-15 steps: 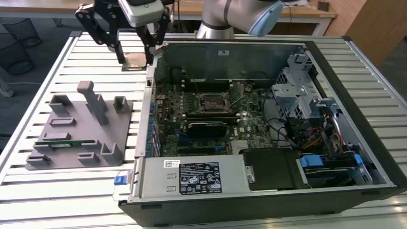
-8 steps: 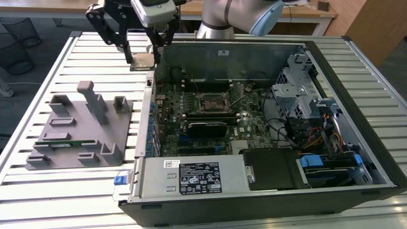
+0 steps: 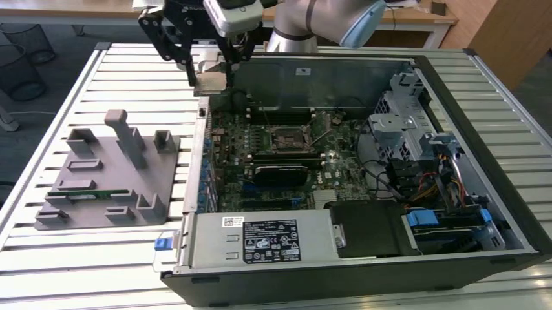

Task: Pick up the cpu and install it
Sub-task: 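Pick up the cpu and move it towards the insertion slot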

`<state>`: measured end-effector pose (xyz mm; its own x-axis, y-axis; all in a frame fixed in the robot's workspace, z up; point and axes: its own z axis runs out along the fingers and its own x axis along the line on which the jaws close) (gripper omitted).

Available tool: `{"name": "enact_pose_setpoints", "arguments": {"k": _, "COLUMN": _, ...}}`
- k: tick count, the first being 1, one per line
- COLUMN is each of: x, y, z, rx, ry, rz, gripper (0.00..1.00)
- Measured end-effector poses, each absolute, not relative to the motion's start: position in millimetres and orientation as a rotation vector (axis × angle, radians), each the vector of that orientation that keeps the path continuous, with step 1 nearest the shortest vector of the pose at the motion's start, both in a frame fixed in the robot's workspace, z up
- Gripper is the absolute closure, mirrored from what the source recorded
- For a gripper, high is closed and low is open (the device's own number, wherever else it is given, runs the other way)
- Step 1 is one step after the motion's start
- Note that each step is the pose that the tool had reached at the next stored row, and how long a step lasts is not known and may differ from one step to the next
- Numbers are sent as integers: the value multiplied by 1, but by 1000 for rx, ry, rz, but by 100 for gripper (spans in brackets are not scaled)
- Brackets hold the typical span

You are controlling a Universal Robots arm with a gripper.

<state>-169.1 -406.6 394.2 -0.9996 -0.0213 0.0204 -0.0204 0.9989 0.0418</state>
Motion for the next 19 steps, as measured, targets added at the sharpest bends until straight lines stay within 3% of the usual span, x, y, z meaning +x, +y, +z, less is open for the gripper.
{"name": "enact_pose_setpoints", "arguments": {"k": 19, "x": -108, "y": -388, "z": 393, "rx": 33, "ry": -3120, "rz": -65, "gripper": 47}}
